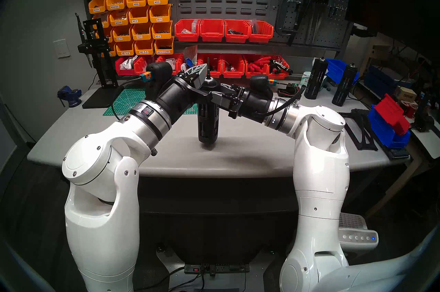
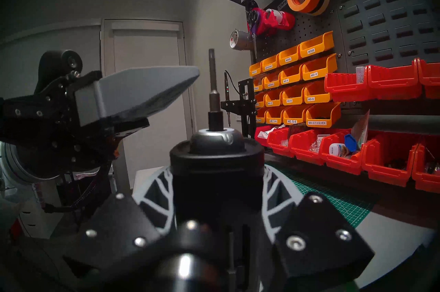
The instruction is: Pick a screwdriver bit and insert it into the screwdriver
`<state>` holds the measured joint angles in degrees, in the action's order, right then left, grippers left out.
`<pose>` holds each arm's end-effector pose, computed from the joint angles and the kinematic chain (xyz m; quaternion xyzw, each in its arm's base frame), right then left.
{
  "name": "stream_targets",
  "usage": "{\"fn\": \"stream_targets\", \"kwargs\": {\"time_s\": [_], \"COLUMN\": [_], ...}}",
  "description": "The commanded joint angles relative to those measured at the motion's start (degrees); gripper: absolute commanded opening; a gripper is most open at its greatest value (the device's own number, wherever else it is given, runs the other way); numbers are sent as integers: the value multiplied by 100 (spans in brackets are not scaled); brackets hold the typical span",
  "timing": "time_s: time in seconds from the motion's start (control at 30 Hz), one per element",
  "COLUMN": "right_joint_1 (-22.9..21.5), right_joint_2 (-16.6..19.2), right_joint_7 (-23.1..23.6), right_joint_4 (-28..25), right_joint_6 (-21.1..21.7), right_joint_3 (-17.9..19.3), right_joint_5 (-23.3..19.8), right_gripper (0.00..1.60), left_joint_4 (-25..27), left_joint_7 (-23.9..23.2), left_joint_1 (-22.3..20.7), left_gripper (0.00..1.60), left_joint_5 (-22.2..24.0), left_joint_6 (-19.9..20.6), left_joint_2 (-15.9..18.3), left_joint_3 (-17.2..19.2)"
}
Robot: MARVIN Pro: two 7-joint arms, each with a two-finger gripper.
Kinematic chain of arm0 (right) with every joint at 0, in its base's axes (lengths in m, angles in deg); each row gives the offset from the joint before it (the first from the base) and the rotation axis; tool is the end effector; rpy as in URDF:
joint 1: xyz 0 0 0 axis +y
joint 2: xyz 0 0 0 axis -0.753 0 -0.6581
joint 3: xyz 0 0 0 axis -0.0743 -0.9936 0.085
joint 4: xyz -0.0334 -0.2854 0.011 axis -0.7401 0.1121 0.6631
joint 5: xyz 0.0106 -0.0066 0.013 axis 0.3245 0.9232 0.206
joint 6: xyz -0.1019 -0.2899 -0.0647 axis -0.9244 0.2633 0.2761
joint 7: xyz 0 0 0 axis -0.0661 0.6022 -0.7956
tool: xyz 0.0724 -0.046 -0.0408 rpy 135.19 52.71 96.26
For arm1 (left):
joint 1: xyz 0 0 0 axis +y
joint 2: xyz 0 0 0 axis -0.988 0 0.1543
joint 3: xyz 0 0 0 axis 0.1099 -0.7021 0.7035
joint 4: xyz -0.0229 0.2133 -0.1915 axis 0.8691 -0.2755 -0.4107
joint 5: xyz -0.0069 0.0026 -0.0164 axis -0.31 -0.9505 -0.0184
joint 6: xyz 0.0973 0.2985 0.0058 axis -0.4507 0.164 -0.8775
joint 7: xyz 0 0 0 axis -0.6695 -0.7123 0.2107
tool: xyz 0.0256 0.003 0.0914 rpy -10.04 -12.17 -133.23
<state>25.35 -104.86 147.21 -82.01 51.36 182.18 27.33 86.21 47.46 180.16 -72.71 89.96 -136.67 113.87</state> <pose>0.4083 0.0687 -0.1194 -0.5478 -0.3482 -0.6191 0.4420 0.3066 -0.0448 -0.0787 0.5921 -0.1392 0.7535 0.2495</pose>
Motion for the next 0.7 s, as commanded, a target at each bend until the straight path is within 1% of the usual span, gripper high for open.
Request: {"fn": "stream_targets", "kwargs": {"time_s": [0.0, 0.23, 0.37, 0.4, 0.5, 0.53, 0.57, 0.6, 0.63, 0.67], "right_joint_1": [-284, -269, -275, -278, -279, -280, -282, -284, -285, -287], "right_joint_2": [-106, -99, -110, -109, -108, -104, -103, -102, -97, -95], "right_joint_7": [55, 48, 41, 51, 58, 51, 52, 53, 52, 56], "right_joint_4": [-224, -212, -172, -163, -155, -154, -149, -146, -147, -146], "right_joint_6": [-45, -90, -120, -128, -135, -140, -143, -146, -149, -154], "right_joint_3": [-22, -8, 14, 17, 26, 34, 43, 54, 64, 76], "right_joint_5": [-216, -149, -134, -127, -114, -100, -98, -92, -84, -78], "right_gripper": [0, 0, 0, 0, 0, 0, 0, 0, 0, 0], "left_joint_4": [112, 110, 95, 108, 111, 101, 91, 102, 84, 83], "left_joint_7": [-16, 78, 136, 162, 187, 186, 162, 189, 117, 98], "left_joint_1": [-96, -136, -199, -211, -236, -255, -271, -264, -265, -257], "left_gripper": [0, 0, 0, 0, 0, 3, 40, 47, 70, 80], "left_joint_5": [17, 4, -42, -106, -132, -121, -110, -189, -182, -192], "left_joint_6": [-138, -202, -348, -459, -547, -559, -574, -645, -702, -723], "left_joint_2": [-32, -86, -91, -82, -60, -55, -38, -11, 45, 62], "left_joint_3": [-12, 46, 145, 185, 231, 261, 284, 290, 318, 333]}}
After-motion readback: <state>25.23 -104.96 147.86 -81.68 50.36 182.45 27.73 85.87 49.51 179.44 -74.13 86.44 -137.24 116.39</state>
